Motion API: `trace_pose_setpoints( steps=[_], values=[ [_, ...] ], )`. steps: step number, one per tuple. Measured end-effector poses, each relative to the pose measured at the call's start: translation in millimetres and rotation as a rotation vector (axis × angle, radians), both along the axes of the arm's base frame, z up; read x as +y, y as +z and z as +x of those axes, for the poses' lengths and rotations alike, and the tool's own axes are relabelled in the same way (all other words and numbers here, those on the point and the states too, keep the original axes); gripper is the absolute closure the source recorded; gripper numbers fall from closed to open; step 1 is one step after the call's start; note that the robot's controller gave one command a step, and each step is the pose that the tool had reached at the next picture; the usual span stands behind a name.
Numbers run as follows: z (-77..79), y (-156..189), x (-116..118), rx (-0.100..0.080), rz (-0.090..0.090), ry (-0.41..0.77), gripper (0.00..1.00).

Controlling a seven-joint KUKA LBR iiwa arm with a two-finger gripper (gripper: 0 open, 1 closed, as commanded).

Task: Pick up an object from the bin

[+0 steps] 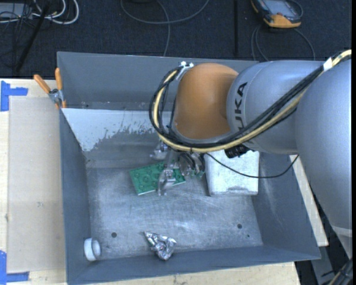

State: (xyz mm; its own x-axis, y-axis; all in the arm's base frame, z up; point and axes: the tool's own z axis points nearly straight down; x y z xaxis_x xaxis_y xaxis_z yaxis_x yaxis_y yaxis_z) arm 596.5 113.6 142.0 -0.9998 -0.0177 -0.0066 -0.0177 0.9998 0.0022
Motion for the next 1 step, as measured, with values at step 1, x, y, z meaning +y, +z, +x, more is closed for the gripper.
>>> trace_pose_setpoints(
  steps=[1],
  values=[
    [0.6, 20.8, 0.0, 0.004, -0.001, 0.0, 1.0]
  ],
)
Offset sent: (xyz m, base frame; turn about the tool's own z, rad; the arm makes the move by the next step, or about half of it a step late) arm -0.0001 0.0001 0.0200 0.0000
